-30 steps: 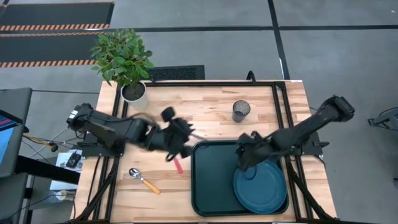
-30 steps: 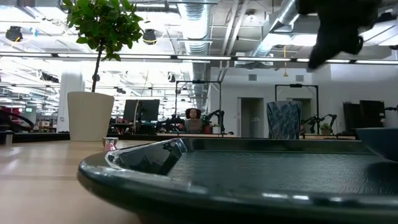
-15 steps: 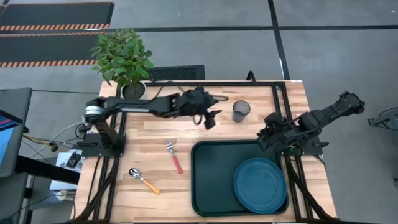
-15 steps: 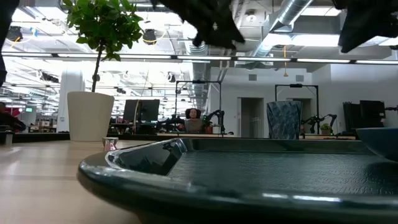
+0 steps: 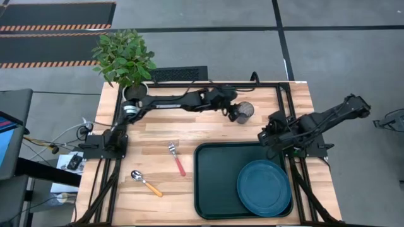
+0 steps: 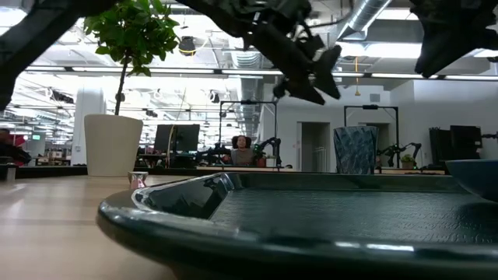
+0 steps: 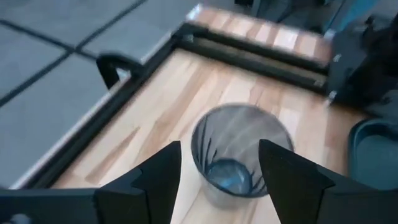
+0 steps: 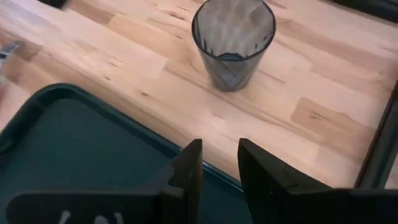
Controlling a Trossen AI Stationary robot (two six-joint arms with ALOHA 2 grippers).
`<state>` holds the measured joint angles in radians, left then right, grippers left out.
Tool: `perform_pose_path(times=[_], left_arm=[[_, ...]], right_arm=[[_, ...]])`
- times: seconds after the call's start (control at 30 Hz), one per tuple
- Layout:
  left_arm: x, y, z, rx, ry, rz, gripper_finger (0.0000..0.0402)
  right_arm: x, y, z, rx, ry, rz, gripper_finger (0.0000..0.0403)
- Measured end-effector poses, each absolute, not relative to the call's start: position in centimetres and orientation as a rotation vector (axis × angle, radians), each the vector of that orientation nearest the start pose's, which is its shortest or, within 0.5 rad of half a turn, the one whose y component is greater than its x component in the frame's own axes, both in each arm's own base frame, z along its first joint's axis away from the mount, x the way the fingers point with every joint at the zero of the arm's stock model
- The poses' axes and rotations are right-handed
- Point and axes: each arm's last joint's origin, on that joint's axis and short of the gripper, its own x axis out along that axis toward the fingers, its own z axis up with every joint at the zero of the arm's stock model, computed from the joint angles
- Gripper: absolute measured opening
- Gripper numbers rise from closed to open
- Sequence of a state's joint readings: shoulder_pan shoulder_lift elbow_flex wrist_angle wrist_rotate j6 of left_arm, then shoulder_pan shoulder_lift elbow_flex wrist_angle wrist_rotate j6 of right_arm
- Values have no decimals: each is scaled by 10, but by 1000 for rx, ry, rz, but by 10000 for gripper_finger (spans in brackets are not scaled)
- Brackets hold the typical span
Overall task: Pick and place plate/cup/fork/spoon on tray
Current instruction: Put the dark blue glass on the black tray
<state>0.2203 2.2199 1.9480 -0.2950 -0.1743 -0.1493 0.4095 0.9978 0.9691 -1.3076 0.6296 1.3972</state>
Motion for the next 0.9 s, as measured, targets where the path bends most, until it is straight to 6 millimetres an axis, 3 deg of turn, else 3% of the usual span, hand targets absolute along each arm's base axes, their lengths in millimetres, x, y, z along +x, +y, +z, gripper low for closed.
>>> perform_pose_path(times=[0.2, 0.43, 0.57, 0.67, 0.83, 0.9], left_arm=[[517, 126, 242, -210, 603, 514, 204], [520, 142, 213, -323, 669, 506, 204], [520, 141, 210, -341, 696, 452, 197], [520, 140, 208, -347, 701, 442, 160], [520, 140, 208, -335, 704, 435, 35], [520, 141, 208, -323, 711, 427, 12]], right_arm=[[140, 45, 289, 560, 775, -868, 128], [138, 49, 289, 547, 783, -844, 127], [138, 49, 289, 545, 784, -842, 128], [138, 49, 289, 540, 786, -840, 127], [138, 49, 289, 540, 785, -840, 123], [138, 49, 289, 541, 785, -840, 122]])
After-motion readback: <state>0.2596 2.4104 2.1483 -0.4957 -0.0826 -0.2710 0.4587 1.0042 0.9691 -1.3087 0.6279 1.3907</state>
